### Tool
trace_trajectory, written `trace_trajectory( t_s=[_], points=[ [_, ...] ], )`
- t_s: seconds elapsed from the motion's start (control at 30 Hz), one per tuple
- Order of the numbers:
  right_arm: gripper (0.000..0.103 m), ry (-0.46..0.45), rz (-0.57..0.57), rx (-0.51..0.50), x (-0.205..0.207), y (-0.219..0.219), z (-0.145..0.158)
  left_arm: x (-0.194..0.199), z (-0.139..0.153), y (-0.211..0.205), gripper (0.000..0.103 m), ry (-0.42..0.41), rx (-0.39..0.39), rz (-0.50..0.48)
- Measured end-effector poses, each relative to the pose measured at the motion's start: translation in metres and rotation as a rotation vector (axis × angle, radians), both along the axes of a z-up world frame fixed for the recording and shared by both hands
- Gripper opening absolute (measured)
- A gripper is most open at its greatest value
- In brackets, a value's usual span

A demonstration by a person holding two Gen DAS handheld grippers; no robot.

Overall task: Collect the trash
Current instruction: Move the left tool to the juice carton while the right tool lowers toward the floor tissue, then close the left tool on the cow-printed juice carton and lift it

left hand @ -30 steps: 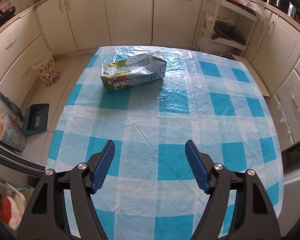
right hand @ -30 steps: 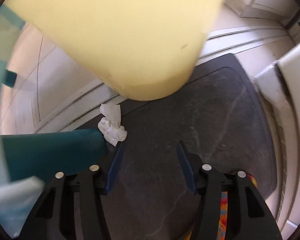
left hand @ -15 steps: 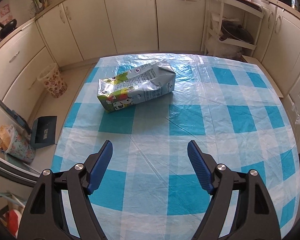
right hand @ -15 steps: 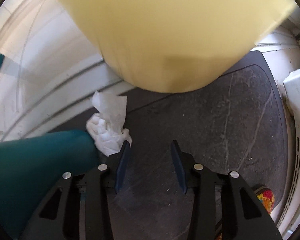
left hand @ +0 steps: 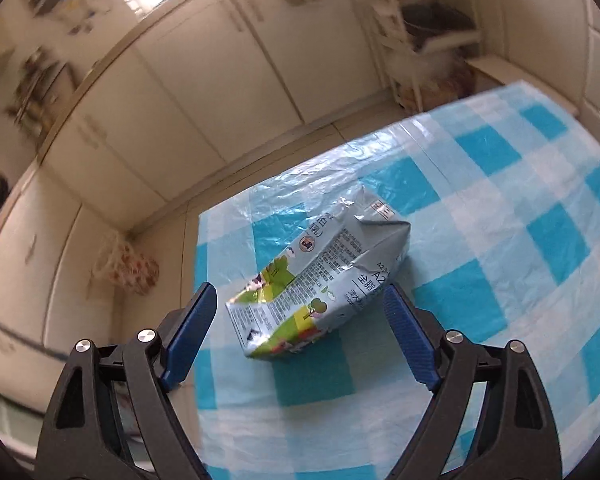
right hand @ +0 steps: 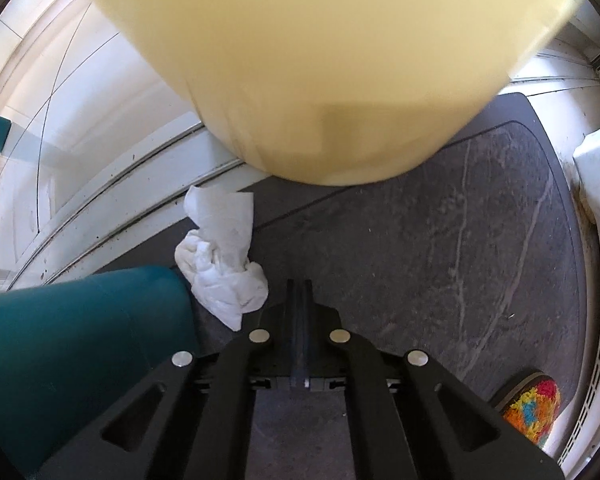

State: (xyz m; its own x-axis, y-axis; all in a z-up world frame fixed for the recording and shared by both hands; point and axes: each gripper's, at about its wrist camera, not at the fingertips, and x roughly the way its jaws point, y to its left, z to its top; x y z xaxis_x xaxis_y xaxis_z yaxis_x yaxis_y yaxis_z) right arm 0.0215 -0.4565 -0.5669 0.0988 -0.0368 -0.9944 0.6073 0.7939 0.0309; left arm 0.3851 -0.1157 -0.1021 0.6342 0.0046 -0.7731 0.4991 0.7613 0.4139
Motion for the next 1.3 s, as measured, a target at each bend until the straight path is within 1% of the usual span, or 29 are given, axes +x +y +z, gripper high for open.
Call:
trace_trajectory(
  t_s=[0.03,0.1,0.23,0.33,0.37,0.4,0.43,0.47,0.53,0.57,0.6,0.63,0.67,0.73,0.8,0.9,0.97,1.03,1.07,1.1,1.13,1.17,1.2,1.23,1.3],
  points=[
    [0.002,-0.001,-0.001,0.002,-0.003,-0.008,-0.001,0.004,0.000,0.000,0.081,0.024,0.029,-0.037],
    [0.001,-0.008,-0.011,-0.004,-0.009,-0.012,0.000,0.013,0.001,0.001,0.081,0.032,0.088,-0.102],
    [0.001,-0.012,-0.049,-0.017,-0.024,-0.018,0.007,0.031,-0.005,-0.007,0.082,0.132,0.123,-0.225],
    [0.001,0.000,-0.077,-0.015,-0.037,-0.028,0.015,0.028,-0.025,-0.021,0.082,0.203,0.178,-0.307],
    [0.001,0.004,-0.088,-0.013,-0.041,-0.030,0.016,0.026,-0.033,-0.024,0.082,0.215,0.204,-0.318],
    [0.001,0.007,-0.095,-0.015,-0.046,-0.036,0.018,0.024,-0.033,-0.026,0.083,0.193,0.199,-0.320],
    [0.001,0.008,-0.099,-0.017,-0.054,-0.042,0.021,0.026,-0.032,-0.026,0.082,0.222,0.172,-0.305],
    [0.001,0.010,-0.105,-0.018,-0.058,-0.044,0.023,0.026,-0.031,-0.026,0.080,0.221,0.164,-0.285],
    [0.001,0.009,-0.120,-0.018,-0.065,-0.050,0.028,0.020,-0.029,-0.025,0.064,0.187,0.179,-0.261],
    [0.001,0.006,-0.131,-0.016,-0.069,-0.053,0.031,0.015,-0.026,-0.024,0.058,0.176,0.179,-0.250],
    [0.001,0.002,-0.141,-0.014,-0.073,-0.054,0.035,0.011,-0.023,-0.022,0.047,0.168,0.168,-0.234],
    [0.001,-0.002,-0.151,-0.012,-0.076,-0.055,0.039,0.004,-0.019,-0.020,0.033,0.165,0.141,-0.215],
    [0.001,-0.006,-0.160,-0.010,-0.079,-0.056,0.044,-0.003,-0.017,-0.018,0.028,0.155,0.123,-0.195],
    [0.001,-0.013,-0.174,-0.010,-0.086,-0.052,0.059,-0.023,-0.018,-0.019,0.023,0.128,0.120,-0.167],
    [0.001,-0.024,-0.185,-0.011,-0.095,-0.055,0.071,-0.045,-0.019,-0.020,0.022,0.112,0.110,-0.163],
    [0.001,-0.051,-0.215,-0.010,-0.112,-0.065,0.088,-0.076,-0.013,-0.019,0.020,0.158,0.035,-0.184],
    [0.001,-0.064,-0.238,-0.008,-0.118,-0.064,0.097,-0.099,-0.007,-0.018,0.018,0.172,0.012,-0.204],
    [0.001,-0.076,-0.266,-0.009,-0.124,-0.065,0.109,-0.119,0.003,-0.015,0.012,0.169,-0.012,-0.219],
    [0.001,-0.083,-0.286,-0.007,-0.126,-0.064,0.115,-0.127,0.010,-0.012,0.011,0.169,-0.035,-0.217],
    [0.001,-0.090,-0.305,-0.005,-0.123,-0.065,0.123,-0.135,0.018,-0.009,0.000,0.169,-0.061,-0.212],
    [0.001,-0.100,-0.326,-0.005,-0.116,-0.061,0.131,-0.140,0.026,-0.005,0.000,0.176,-0.097,-0.204],
    [0.001,-0.110,-0.345,-0.008,-0.110,-0.053,0.129,-0.147,0.033,-0.003,0.000,0.175,-0.122,-0.198],
    [0.001,-0.124,-0.359,-0.008,-0.111,-0.054,0.135,-0.151,0.037,-0.001,0.000,0.178,-0.127,-0.196],
    [0.001,-0.138,-0.370,-0.010,-0.112,-0.055,0.142,-0.157,0.037,-0.003,0.000,0.194,-0.111,-0.194],
    [0.001,-0.167,-0.391,-0.016,-0.113,-0.057,0.157,-0.153,0.029,-0.003,0.001,0.194,-0.056,-0.137]
  ],
)
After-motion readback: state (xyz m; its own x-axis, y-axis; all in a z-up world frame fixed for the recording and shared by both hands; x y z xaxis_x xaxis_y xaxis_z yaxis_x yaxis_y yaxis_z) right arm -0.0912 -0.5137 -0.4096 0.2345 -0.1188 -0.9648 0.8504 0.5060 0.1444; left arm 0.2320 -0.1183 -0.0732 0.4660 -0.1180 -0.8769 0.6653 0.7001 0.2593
